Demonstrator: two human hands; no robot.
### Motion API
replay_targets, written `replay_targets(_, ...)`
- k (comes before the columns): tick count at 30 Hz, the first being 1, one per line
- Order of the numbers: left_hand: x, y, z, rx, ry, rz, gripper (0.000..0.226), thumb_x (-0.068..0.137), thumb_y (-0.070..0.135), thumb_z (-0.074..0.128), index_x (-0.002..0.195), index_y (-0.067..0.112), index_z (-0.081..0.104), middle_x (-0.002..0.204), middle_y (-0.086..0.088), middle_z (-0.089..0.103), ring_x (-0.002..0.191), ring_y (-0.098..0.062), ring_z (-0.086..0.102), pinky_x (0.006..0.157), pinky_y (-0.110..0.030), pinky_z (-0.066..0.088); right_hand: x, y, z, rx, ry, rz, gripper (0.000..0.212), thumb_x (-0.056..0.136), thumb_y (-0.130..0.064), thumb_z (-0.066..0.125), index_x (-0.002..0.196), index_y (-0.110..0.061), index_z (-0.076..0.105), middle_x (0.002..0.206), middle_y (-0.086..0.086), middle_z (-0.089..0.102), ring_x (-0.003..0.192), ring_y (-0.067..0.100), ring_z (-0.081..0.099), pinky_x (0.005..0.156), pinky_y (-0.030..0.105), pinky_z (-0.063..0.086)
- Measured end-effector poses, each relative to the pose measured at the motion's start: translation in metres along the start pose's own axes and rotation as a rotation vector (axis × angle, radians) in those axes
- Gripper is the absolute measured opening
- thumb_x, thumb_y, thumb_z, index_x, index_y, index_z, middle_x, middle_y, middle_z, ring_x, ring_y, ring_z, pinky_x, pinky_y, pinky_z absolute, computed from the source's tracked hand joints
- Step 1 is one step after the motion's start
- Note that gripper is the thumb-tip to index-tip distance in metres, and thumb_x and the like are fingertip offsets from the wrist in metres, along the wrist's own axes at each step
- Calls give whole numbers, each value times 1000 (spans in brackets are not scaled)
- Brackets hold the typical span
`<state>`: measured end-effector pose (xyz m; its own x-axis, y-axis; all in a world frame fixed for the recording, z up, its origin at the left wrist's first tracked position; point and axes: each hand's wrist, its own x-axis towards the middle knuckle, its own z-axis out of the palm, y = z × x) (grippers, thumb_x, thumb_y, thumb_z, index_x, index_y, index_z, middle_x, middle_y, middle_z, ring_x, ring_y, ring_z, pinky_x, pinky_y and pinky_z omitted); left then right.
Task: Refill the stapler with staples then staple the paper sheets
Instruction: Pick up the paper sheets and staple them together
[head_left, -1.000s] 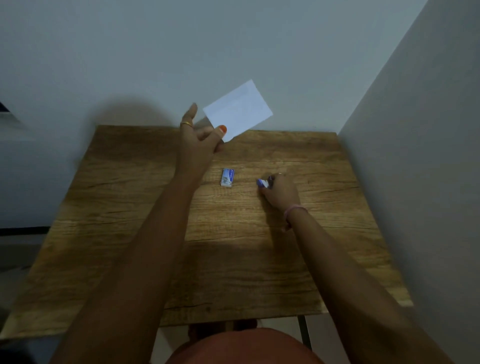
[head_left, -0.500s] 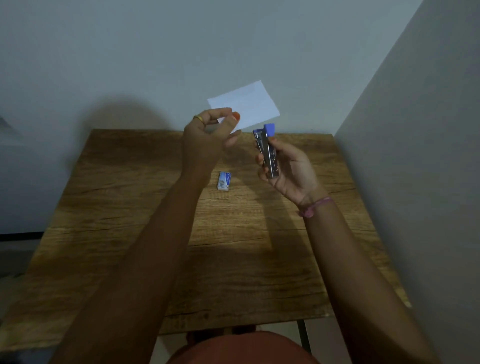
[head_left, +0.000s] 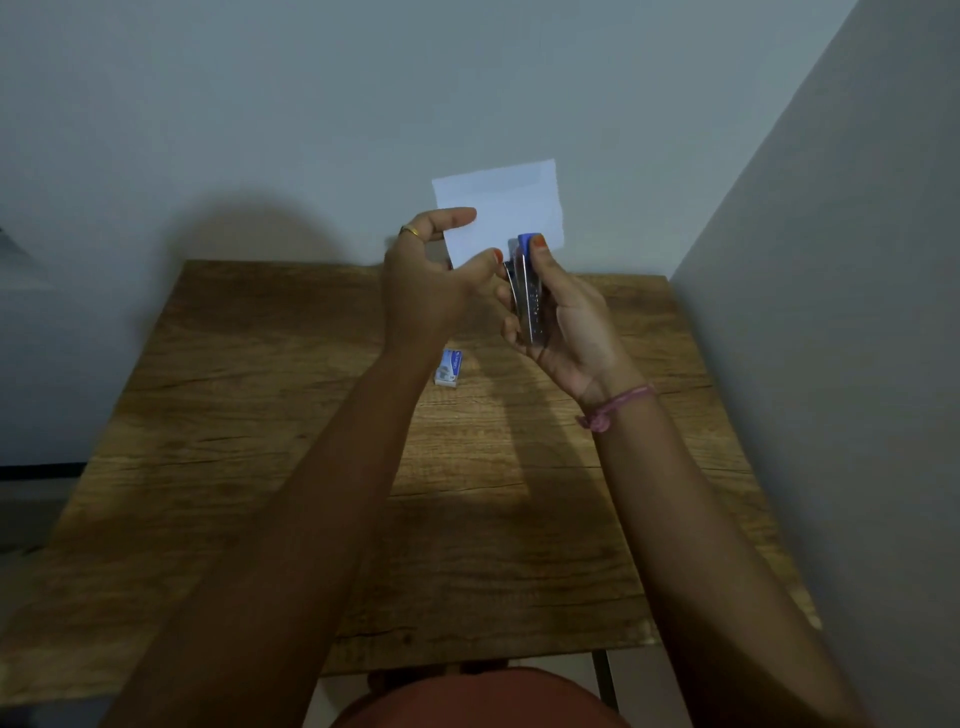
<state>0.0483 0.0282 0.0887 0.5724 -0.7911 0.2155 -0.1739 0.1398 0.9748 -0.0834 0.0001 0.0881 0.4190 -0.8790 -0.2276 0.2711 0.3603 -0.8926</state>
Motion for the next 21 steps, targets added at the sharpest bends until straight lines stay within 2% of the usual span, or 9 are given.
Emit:
replay_targets(3,-1,3,2,-14,-15,7,37,71,14,78,104,24,66,82,32,65,66,7,61,74,-40,59,3,-2,2,21,4,-5,39,90,-40,61,110,-7,65,91,3,67,77,11,64,62,25,49)
replay_targets(5,-2,4,2,-12,-10,21,38,71,14,78,106,24,66,86,31,64,60,6,57,74,-43,58,4,-2,2,37,16,-7,37,90,-39,62,109,-8,67,90,2,67,83,11,63,64,25,48)
replay_targets(7,-1,6,3,-15,-7,27,39,71,14,77,106,25,66,87,25,64,65,-5,60,74,-49,57,5,-2,1,58,15,-4,35,89,-37,63,108,-8,68,89,2,67,85,11,62,65,26,47)
replay_targets(9,-1,7,2,-23,-17,26,38,70,13,77,105,26,66,80,21,66,75,-27,64,73,-55,56,6,-2,1,68,8,1,34,89,-37,63,107,-9,68,89,1,66,84,10,61,65,25,45)
replay_targets(12,-1,8,1,-16,-39,45,38,69,15,76,104,27,66,80,22,69,79,-34,65,76,-56,56,7,0,2,91,-12,14,34,88,-38,63,107,-10,66,87,1,64,80,10,60,63,24,43)
replay_targets(14,-1,9,1,-21,-48,60,39,69,15,75,105,26,66,91,14,70,86,-44,66,78,-55,56,8,2,1,110,-29,26,35,87,-40,62,108,-11,65,88,0,63,79,9,59,64,24,43)
replay_targets(17,-1,10,1,-23,-57,80,40,69,15,75,106,26,65,111,3,69,91,-43,66,80,-52,57,8,4,1,129,-42,28,35,83,-44,64,102,-14,66,88,0,61,79,10,57,64,25,41)
replay_targets(21,-3,10,1,-27,-49,75,41,69,13,75,108,24,66,106,7,70,86,-39,69,77,-50,58,9,5,1,179,-53,23,30,87,-43,62,95,-15,66,85,-1,61,76,9,58,65,24,41)
